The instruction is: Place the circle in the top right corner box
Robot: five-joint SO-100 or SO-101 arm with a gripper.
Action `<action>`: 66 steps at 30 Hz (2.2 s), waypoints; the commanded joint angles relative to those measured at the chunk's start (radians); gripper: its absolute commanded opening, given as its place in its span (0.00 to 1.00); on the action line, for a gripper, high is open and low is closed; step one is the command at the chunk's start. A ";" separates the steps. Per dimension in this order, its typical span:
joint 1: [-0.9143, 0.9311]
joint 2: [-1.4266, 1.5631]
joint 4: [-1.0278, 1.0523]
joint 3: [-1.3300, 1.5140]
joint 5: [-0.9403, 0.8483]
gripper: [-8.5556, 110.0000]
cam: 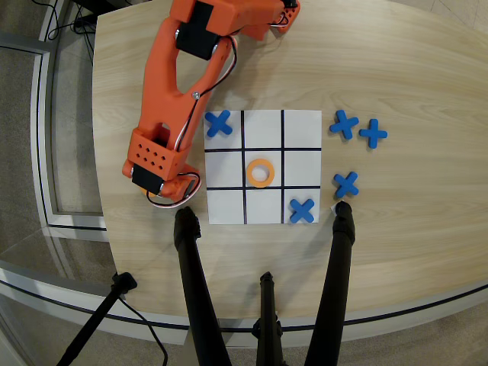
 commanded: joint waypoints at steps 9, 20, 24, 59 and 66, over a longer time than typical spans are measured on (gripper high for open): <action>0.028 0.071 0.064 0.133 0.003 0.21; 0.086 0.130 0.117 0.230 -0.037 0.21; 0.107 0.160 0.124 0.276 -0.066 0.20; 0.187 0.649 0.250 0.354 -0.124 0.07; -0.230 0.914 0.288 0.451 0.026 0.07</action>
